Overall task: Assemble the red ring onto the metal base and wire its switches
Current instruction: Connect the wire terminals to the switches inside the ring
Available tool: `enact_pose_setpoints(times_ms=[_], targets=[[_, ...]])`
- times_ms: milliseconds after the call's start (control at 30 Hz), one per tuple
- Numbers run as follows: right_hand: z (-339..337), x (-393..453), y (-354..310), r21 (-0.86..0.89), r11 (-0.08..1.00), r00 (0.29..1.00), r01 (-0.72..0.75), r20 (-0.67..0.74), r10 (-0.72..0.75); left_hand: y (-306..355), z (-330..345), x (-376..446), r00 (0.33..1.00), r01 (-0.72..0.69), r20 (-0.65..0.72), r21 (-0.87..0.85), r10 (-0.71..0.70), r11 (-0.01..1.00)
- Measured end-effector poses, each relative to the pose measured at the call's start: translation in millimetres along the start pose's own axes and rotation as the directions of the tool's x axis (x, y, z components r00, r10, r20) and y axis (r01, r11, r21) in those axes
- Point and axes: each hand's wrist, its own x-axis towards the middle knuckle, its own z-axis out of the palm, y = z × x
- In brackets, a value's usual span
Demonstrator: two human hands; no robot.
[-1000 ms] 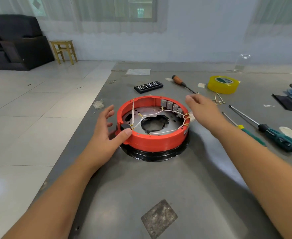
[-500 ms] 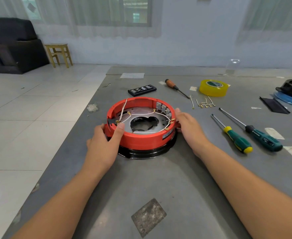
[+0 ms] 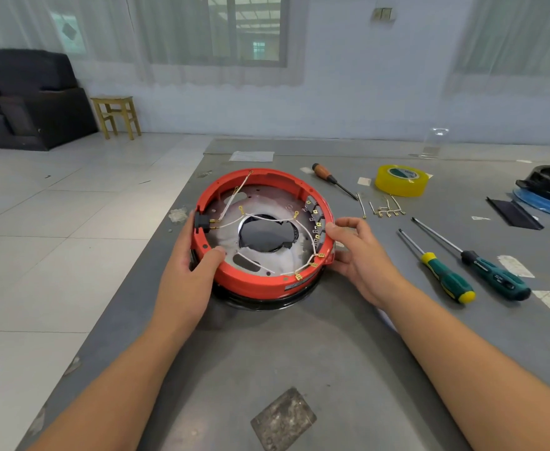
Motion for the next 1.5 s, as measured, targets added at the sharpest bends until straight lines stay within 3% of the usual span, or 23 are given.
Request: enact_pose_setpoints(times_ms=[133,233,400,500,633,800,900,967,1033,1100,1167,1233,1300,1400,1500], targets=[[-3.8,-2.6,-4.4,-0.090,0.990,0.981,-0.108,0.149,0.121,-1.6,-8.3,4.2,0.998,-0.058,-0.006,-0.006,0.058,0.998],[-2.2,-4.1,-5.8,-0.135,0.984,0.973,-0.116,0.183,0.140,-3.1,-10.1,4.6,0.997,-0.069,-0.030,-0.020,0.068,0.997],[4.5,-10.7,-3.4,-0.216,0.966,0.981,-0.140,0.104,0.166,-10.2,0.3,6.2,0.999,0.030,0.015,-0.014,-0.030,0.999],[7.9,-20.4,-2.9,-0.384,0.913,0.989,-0.137,-0.004,0.147,-15.1,4.9,7.3,0.991,0.095,0.094,0.003,-0.095,0.996],[6.1,-38.5,-12.2,-0.758,0.646,0.996,-0.089,-0.061,0.066,-18.8,1.4,13.1,0.982,0.164,0.092,0.026,-0.166,0.986],[5.9,-48.5,-27.3,-0.941,0.329,0.969,-0.071,0.013,0.246,-17.0,-3.3,22.5,0.976,0.195,0.101,-0.036,-0.190,0.980],[7.7,-49.8,-34.4,-0.972,0.229,0.947,-0.058,0.019,0.320,-19.6,-4.9,26.1,0.972,0.219,0.109,-0.100,-0.208,0.971],[9.0,-50.5,-40.6,-0.987,0.145,0.965,-0.065,-0.026,0.260,-20.6,-4.8,27.0,0.975,0.212,0.096,-0.114,-0.201,0.971],[9.7,-45.9,-44.6,-0.996,0.029,0.996,-0.089,-0.088,0.028,-20.5,-4.2,25.2,0.982,0.184,0.058,-0.098,-0.179,0.978],[13.9,-38.4,-45.6,-0.997,0.075,0.975,-0.031,-0.047,-0.217,-20.5,-4.0,21.1,0.992,0.121,-0.031,0.006,-0.121,0.993],[23.4,-29.9,-45.9,-0.964,0.198,0.942,0.177,0.108,-0.318,-16.6,-5.6,15.6,0.994,0.014,-0.114,0.169,0.005,0.986],[33.5,-19.9,-41.8,-0.935,0.201,0.939,0.291,0.239,-0.246,-7.2,-6.4,9.4,0.971,-0.184,-0.093,0.290,0.219,0.939],[41.5,-10.3,-34.9,-0.956,0.093,0.958,0.278,0.270,-0.094,0.3,-4.7,4.0,0.917,-0.383,0.041,0.362,0.396,0.850],[47.6,0.5,-30.8,-0.962,0.080,0.963,0.260,0.265,0.052,0.7,-0.8,-1.9,0.874,-0.484,0.264,0.407,0.407,0.775],[48.4,9.2,-36.2,-0.947,0.204,0.968,0.249,0.252,-0.015,-3.8,-1.6,-2.5,0.868,-0.488,0.341,0.457,0.360,0.743]])
